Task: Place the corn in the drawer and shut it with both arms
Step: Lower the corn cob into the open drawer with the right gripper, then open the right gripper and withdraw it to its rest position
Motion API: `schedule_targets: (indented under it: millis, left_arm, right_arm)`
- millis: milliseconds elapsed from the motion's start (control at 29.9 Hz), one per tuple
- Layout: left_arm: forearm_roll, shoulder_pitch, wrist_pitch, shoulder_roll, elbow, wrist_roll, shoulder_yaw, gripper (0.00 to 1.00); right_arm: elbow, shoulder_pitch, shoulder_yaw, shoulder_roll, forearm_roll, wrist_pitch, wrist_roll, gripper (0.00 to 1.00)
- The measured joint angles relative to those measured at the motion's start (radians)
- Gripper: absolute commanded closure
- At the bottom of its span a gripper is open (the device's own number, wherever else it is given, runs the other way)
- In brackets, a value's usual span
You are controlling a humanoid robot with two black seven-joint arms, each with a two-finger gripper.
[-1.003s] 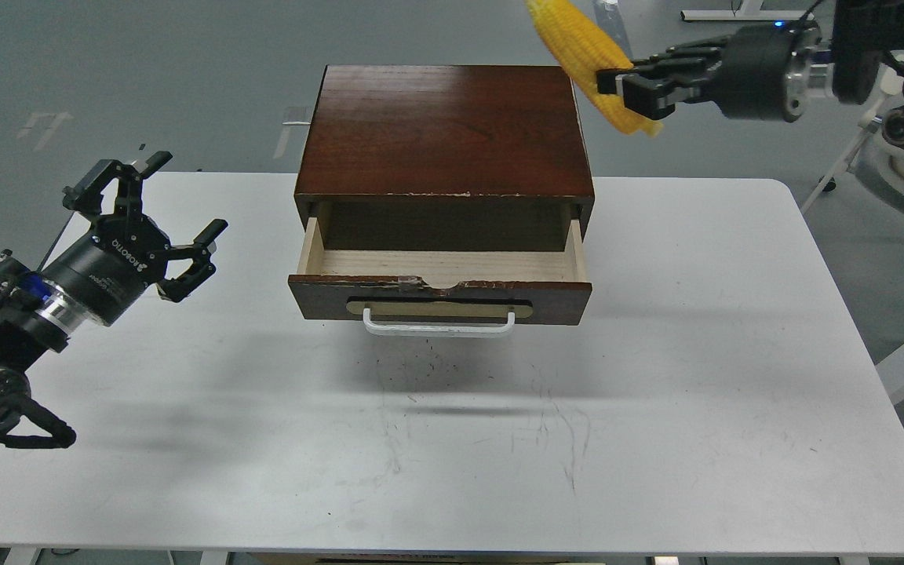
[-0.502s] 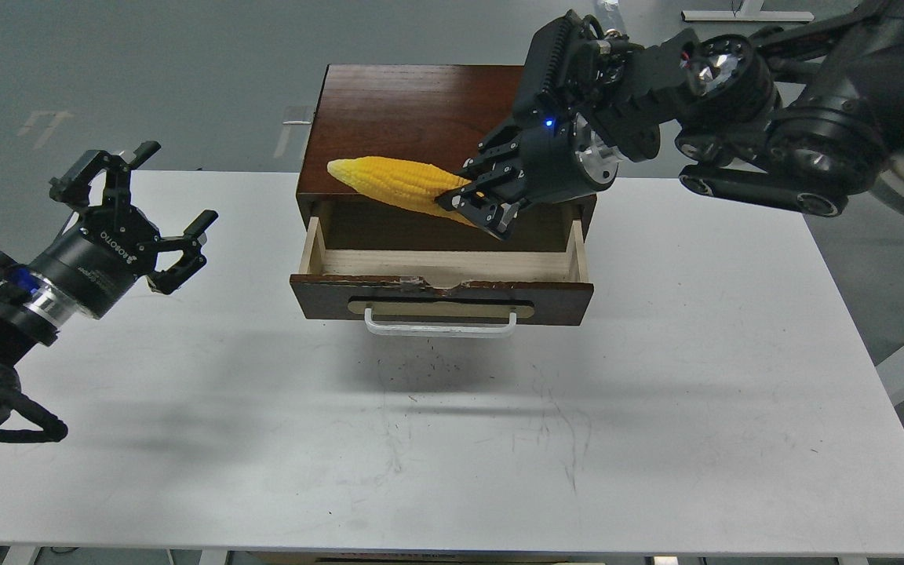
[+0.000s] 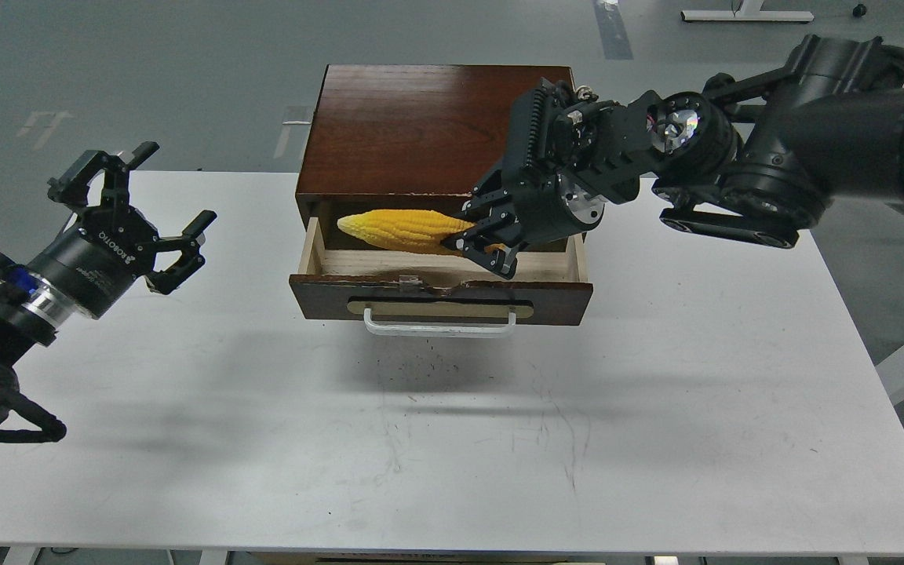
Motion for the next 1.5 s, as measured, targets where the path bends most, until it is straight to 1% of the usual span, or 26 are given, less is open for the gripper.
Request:
schedule_targets:
  millis: [33,67,100,167,201,234,301,435,468,502,635,702,769,802,836,1003,1170,1337,1505]
  left_arm:
    - [0.000,0.000,0.000,0.000,0.000,0.000,-0.001,0.00]
    - [0.000,0.000,0.000,0.000,0.000,0.000,-0.002,0.00]
    - [0.000,0.000,0.000,0.000,0.000,0.000,-0.002,0.00]
    - [0.000,0.000,0.000,0.000,0.000,0.000,-0.002,0.00]
    - [0.000,0.001,0.000,0.000,0.000,0.000,-0.002,0.00]
    - [0.000,0.001,0.000,0.000,0.000,0.000,-0.002,0.00]
    - [0.000,0.001,0.000,-0.001,0.000,0.000,-0.002,0.00]
    - [0.000,0.001,0.000,-0.001,0.000,0.000,-0.004,0.00]
    - [0.000,0.001,0.000,-0.001,0.000,0.000,-0.004,0.00]
    - [0.000,0.001,0.000,-0.001,0.000,0.000,-0.004,0.00]
    - [0.000,0.001,0.000,-0.001,0.000,0.000,-0.004,0.00]
    - [0.000,0.001,0.000,-0.002,0.000,0.000,-0.004,0.00]
    - [0.000,0.001,0.000,-0.001,0.000,0.000,-0.004,0.00]
    - [0.000,0.001,0.000,-0.002,0.000,0.000,-0.004,0.00]
    - [0.000,0.001,0.000,-0.002,0.000,0.000,-0.004,0.00]
    - [0.000,0.001,0.000,-0.002,0.000,0.000,-0.001,0.00]
    - [0.000,0.002,0.000,-0.002,0.000,0.000,0.004,0.00]
    - [0.000,0.003,0.000,-0.005,0.001,0.000,0.009,0.00]
    - [0.000,0.003,0.000,-0.009,0.003,0.000,0.011,0.00]
  right_arm:
    - [0.000,-0.002,0.000,-0.002,0.000,0.000,0.000,0.65]
    - [0.000,-0.004,0.000,-0.003,0.000,0.000,0.000,0.57]
    - [-0.001,-0.006,0.000,-0.004,0.000,-0.001,0.000,0.53]
    - [-0.001,-0.009,0.000,-0.005,0.001,-0.001,0.000,0.53]
    - [-0.001,-0.009,0.000,-0.006,0.002,-0.002,0.000,0.47]
    - [-0.001,-0.010,0.001,-0.006,0.002,-0.002,0.000,0.44]
    - [-0.001,-0.011,0.001,-0.007,0.002,-0.006,0.000,0.29]
    - [-0.001,-0.013,0.005,-0.009,0.003,-0.015,0.000,0.27]
    - [0.000,-0.013,0.006,-0.009,0.004,-0.015,0.000,0.23]
    - [0.001,-0.013,0.008,-0.010,0.004,-0.016,0.000,0.21]
    - [0.006,-0.013,0.018,-0.021,0.006,-0.020,0.000,0.19]
    - [0.009,-0.011,0.032,-0.034,0.012,-0.023,0.000,0.16]
    - [0.013,0.004,0.062,-0.057,0.030,-0.024,0.000,0.09]
    - [0.018,0.013,0.084,-0.074,0.051,-0.024,0.000,0.09]
    - [0.022,0.022,0.103,-0.091,0.072,-0.023,0.000,0.06]
    - [0.041,0.049,0.202,-0.194,0.245,-0.015,0.000,0.05]
    - [0.047,-0.014,0.330,-0.329,0.456,-0.011,0.000,0.05]
    - [0.050,-0.258,0.574,-0.468,0.670,-0.003,0.000,0.05]
    - [0.040,-0.582,0.896,-0.524,0.878,0.008,0.000,0.05]
